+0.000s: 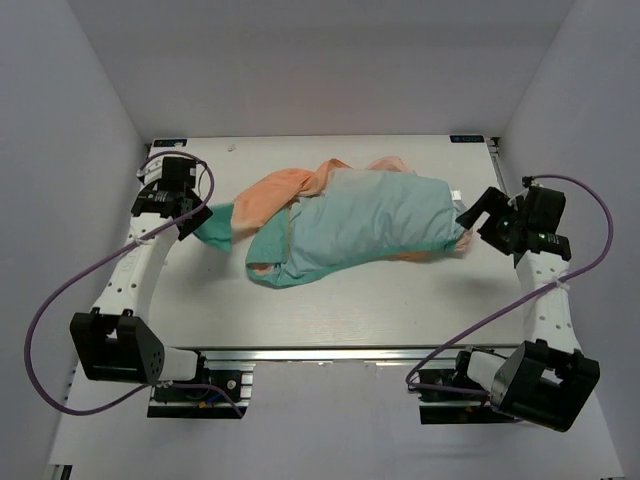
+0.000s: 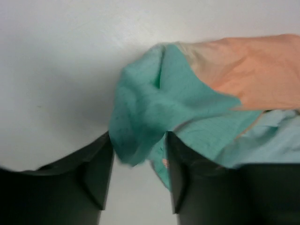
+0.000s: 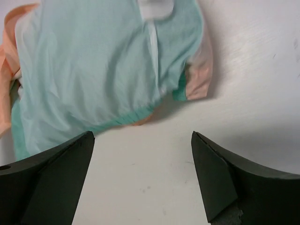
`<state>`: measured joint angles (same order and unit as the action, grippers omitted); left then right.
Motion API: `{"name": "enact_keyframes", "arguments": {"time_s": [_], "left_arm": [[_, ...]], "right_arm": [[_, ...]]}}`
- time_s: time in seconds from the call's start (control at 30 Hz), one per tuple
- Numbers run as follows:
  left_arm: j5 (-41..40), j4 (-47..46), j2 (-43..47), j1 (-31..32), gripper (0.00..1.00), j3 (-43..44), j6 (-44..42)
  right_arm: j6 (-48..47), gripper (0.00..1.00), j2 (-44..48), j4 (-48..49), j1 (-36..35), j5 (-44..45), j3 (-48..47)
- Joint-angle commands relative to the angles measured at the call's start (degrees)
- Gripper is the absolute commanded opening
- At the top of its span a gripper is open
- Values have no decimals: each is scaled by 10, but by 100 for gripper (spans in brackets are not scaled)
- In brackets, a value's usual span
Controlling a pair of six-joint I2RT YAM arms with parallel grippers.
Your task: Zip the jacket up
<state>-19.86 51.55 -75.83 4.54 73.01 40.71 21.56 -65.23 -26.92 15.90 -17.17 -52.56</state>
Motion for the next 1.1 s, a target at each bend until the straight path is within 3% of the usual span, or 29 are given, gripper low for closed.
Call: {"name": "enact_keyframes", "arguments": {"time_s": [0.0,0.07,0.2,0.4,0.53,0.57,0.67,0.9,1.07], "left_arm": [[-49,69,-9,-3,64,35,39],[-46,82,-42,-4,86,53,44],[15,80,-64,-4,98,64,35],[179,1,-48,9,98,-31,-4],[164,-25,-77,86,98,-69,-8],[157,-25,-90,128,98,-67,-7],[145,-16,-158,168,98,-53,2],[123,-9,-243,168,98,-41,24],[112,-4,-245,168,96,-46,28]], "right_arm": [[-54,89,41,-14,-47,63,-68],[-61,89,47,-20,-76,89,-69],[-78,89,34,-19,-155,108,-67],[-78,89,-40,-37,-256,166,-79],[-30,89,-74,-23,-255,278,-56],[-8,89,-84,-27,-251,284,-58],[14,89,-107,-31,-219,253,-55],[2,89,-129,-15,-85,215,-15],[1,89,-165,-2,-76,223,0]]}}
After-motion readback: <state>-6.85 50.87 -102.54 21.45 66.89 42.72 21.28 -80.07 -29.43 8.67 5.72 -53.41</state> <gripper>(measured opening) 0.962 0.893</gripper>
